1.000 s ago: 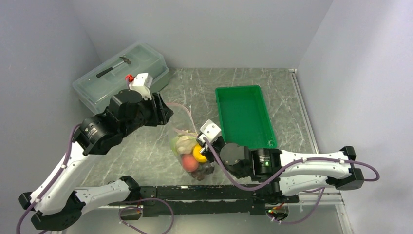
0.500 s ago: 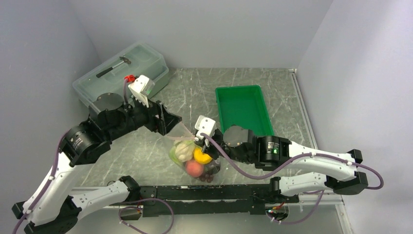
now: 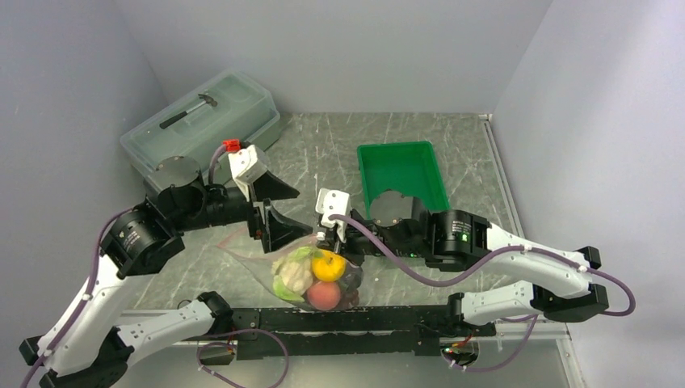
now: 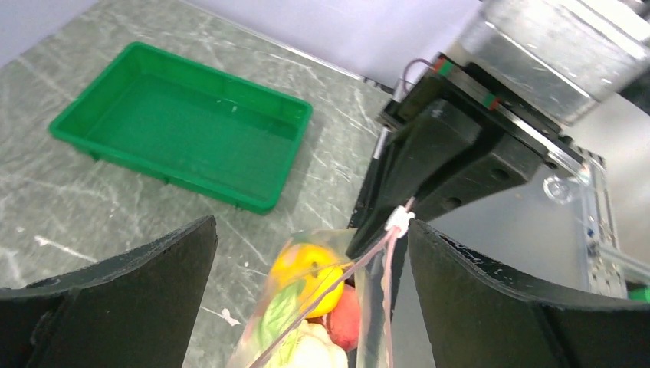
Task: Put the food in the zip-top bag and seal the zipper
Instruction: Zip the zipper food storage bag at the center of the board.
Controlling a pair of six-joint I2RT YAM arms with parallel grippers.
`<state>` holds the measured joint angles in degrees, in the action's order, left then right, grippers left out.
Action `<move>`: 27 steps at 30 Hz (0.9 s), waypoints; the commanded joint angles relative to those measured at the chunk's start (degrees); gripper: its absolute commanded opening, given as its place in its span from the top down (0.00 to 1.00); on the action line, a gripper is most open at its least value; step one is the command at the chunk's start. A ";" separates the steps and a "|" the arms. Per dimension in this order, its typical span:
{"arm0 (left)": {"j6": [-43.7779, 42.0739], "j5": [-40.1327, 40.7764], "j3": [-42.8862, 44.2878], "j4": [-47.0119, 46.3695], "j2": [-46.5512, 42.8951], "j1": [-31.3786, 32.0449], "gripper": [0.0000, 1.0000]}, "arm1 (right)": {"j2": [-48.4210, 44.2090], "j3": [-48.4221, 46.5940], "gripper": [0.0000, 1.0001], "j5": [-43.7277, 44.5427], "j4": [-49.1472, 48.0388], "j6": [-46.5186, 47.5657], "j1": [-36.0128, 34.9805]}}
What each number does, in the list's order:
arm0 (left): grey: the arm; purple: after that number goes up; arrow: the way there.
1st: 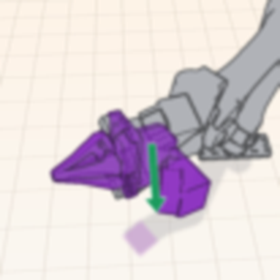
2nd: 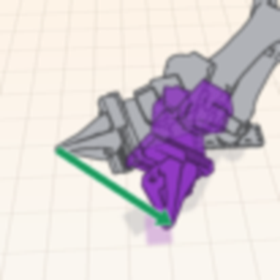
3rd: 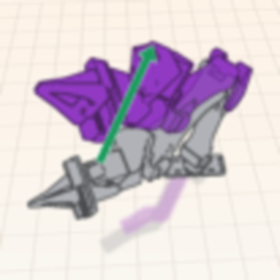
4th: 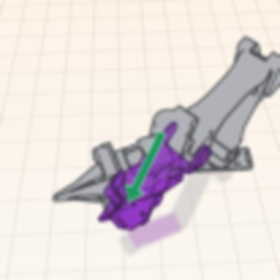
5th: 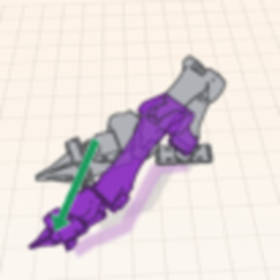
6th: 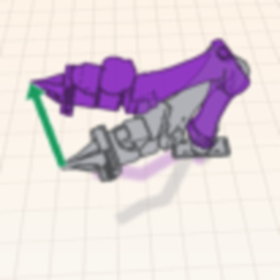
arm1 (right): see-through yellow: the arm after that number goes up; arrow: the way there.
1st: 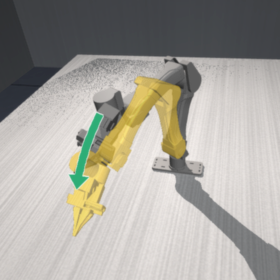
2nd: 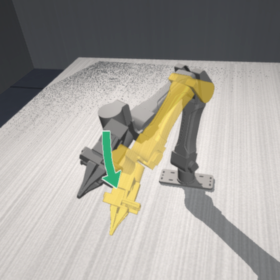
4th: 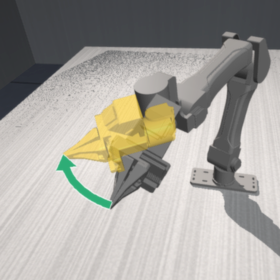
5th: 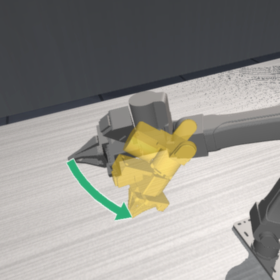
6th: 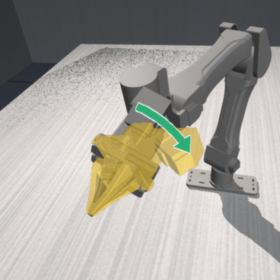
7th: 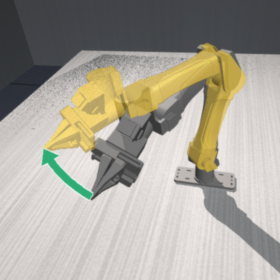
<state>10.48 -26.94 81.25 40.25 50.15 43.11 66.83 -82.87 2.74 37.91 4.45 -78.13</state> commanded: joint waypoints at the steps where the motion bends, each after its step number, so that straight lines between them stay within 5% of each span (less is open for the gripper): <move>1: -3.70 -12.14 -0.50 -2.23 0.72 0.10 0.00 | 0.60 -5.81 1.00 -5.55 -1.24 -0.86 1.73; 7: -5.73 -18.64 0.39 1.11 3.37 0.13 0.04 | 3.80 -10.84 1.00 -10.96 3.38 -2.69 5.33; 27: -9.25 -15.29 -3.90 4.05 4.31 0.09 0.25 | 3.54 -14.79 1.00 -21.29 8.81 -3.14 10.34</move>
<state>3.60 -42.13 78.15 44.16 54.98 43.11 73.38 -94.87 -15.77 50.70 1.89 -68.36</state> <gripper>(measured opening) 0.779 0.016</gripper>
